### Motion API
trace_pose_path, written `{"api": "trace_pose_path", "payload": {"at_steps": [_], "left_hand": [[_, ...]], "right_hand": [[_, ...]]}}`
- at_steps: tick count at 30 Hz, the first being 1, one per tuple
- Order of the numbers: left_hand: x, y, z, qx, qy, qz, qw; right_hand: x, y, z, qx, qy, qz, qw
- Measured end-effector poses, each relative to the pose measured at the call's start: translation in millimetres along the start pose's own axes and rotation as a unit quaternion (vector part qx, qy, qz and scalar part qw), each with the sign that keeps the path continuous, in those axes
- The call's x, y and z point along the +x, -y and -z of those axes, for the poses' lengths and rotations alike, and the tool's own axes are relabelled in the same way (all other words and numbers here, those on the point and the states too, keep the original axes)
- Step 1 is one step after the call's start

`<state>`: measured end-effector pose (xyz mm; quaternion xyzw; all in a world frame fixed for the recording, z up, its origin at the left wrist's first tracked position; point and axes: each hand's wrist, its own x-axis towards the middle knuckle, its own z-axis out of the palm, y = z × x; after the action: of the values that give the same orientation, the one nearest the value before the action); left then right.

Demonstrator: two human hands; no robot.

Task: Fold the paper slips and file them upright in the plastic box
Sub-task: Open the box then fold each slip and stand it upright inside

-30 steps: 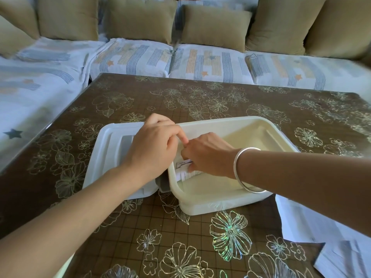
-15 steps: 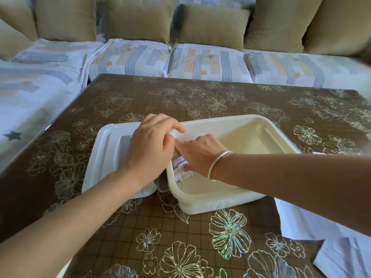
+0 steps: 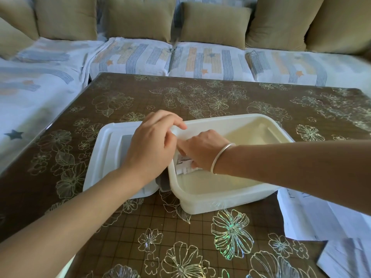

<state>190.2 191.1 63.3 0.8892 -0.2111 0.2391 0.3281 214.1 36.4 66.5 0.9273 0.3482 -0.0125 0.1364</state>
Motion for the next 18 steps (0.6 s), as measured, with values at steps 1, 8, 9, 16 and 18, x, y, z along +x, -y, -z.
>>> {"api": "trace_pose_path", "payload": {"at_steps": [1, 8, 9, 16, 18], "left_hand": [[0.3, -0.1, -0.2, 0.000, 0.001, -0.001, 1.000], [0.5, -0.1, -0.5, 0.003, 0.003, -0.005, 1.000], [0.6, -0.4, -0.4, 0.005, 0.004, -0.003, 1.000], [0.0, -2.8, 0.5, 0.008, 0.006, -0.005, 1.000], [-0.2, -3.5, 0.5, 0.013, 0.006, -0.007, 1.000]], "right_hand": [[0.5, -3.8, 3.5, 0.046, 0.010, -0.009, 0.999], [4.3, -19.3, 12.3, 0.122, 0.065, 0.018, 0.990], [4.2, -17.4, 10.1, 0.116, 0.059, 0.014, 0.991], [-1.3, 2.0, 0.7, -0.033, -0.029, 0.015, 0.999], [-2.6, 5.1, -3.5, -0.062, -0.049, 0.048, 0.996]]}}
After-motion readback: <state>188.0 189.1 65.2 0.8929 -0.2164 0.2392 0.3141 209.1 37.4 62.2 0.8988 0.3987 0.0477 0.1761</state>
